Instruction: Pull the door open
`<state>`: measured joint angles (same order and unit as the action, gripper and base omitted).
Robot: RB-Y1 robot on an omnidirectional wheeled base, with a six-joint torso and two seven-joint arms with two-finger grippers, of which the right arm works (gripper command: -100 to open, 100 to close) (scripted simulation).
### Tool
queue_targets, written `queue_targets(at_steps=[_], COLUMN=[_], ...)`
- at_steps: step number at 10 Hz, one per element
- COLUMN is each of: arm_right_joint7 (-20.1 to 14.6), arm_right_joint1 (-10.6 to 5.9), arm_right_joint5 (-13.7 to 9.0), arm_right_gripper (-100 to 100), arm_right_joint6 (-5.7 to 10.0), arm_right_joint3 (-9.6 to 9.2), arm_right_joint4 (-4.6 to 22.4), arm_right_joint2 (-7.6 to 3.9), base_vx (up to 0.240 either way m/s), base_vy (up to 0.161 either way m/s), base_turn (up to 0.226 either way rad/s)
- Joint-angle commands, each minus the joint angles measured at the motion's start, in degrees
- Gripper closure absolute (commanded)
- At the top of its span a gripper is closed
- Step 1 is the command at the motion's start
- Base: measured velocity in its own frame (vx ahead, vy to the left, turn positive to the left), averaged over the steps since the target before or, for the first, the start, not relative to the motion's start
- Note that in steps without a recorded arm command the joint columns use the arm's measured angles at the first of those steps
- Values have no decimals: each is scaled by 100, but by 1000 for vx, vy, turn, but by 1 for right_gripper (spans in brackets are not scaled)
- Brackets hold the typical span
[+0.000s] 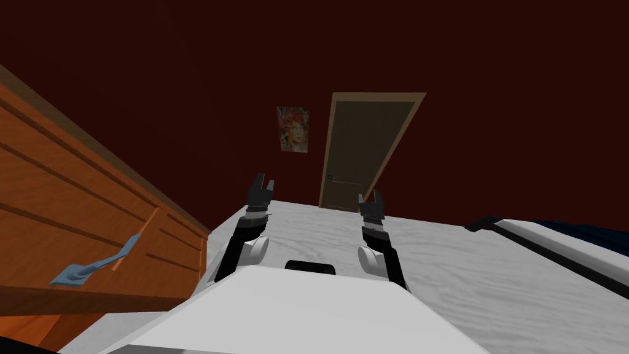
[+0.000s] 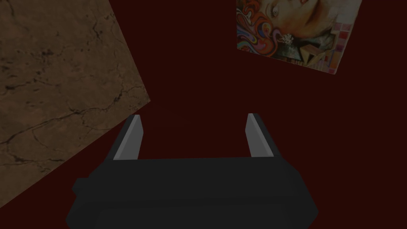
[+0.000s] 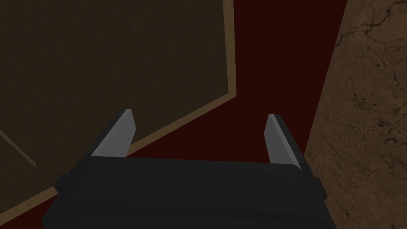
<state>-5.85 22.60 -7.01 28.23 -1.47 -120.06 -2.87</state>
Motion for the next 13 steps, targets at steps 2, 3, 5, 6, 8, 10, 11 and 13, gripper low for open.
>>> queue_targets(at_steps=[2,3,5,6,8,10,11,13], arm_right_joint7=[24,33,51,60,80,99,110,130], arm_right_joint1=[-105,-145,-227,-273,-363,-454,-502,-598], arm_right_joint5=[-2,-2,-2,-1,-1,-1,-1,-1], arm_right_gripper=[-100,-100,-100,-100,-100,-100,-100,-100], arm_right_joint6=[24,34,54,65,88,110,122,145], arm_right_joint3=[39,53,80,94,124,154,170,201], arm_right_joint4=[334,453,691,821,1084,1347,1487,1766], arm_right_joint2=[-74,-96,-142,-164,-210,-255,-278,-323], base_vx=[137,99,91,92,105,99,86,97], base_vy=[10,12,1,11,9,2,15,3], base_turn=[26,22,20,23,26,25,19,27])
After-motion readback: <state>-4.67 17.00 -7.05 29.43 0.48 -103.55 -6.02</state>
